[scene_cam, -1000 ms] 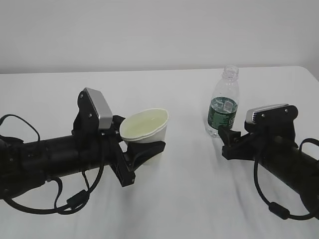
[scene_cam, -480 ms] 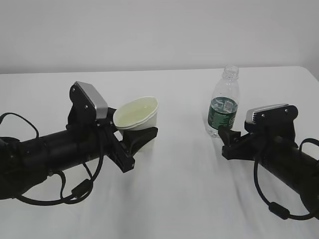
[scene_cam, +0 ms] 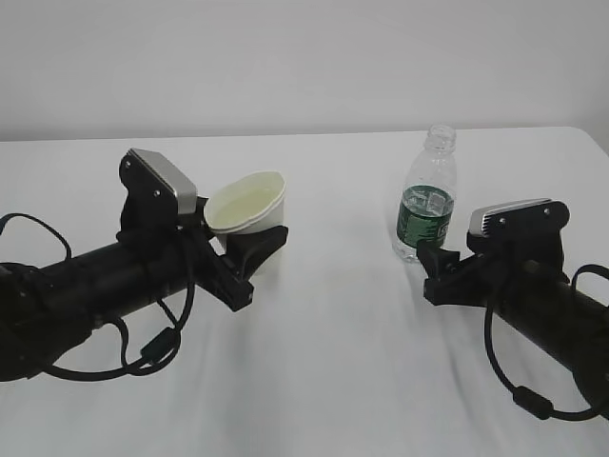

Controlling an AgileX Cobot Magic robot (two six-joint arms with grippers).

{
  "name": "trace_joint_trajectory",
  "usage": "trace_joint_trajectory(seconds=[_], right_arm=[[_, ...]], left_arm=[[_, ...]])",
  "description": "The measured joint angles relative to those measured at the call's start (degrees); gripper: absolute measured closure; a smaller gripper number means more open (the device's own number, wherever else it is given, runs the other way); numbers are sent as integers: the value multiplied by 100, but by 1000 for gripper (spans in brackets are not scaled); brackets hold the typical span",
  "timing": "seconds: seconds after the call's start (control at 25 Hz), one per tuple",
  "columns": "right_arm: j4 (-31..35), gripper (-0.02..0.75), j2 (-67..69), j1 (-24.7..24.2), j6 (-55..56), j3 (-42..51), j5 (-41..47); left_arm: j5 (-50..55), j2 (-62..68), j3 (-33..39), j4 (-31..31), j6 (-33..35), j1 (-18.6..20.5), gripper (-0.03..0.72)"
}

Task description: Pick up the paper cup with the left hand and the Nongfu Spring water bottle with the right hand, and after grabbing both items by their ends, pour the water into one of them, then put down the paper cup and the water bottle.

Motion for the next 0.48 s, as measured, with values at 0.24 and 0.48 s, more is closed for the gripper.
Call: trace_joint_trajectory(seconds=[0.24, 0.48], right_arm=[[0, 172, 0, 0, 0, 0, 0], [0, 172, 0, 0, 0, 0, 0]], left_arm=[[0, 0, 0, -78, 29, 142, 274], [0, 0, 0, -124, 33, 318, 274]])
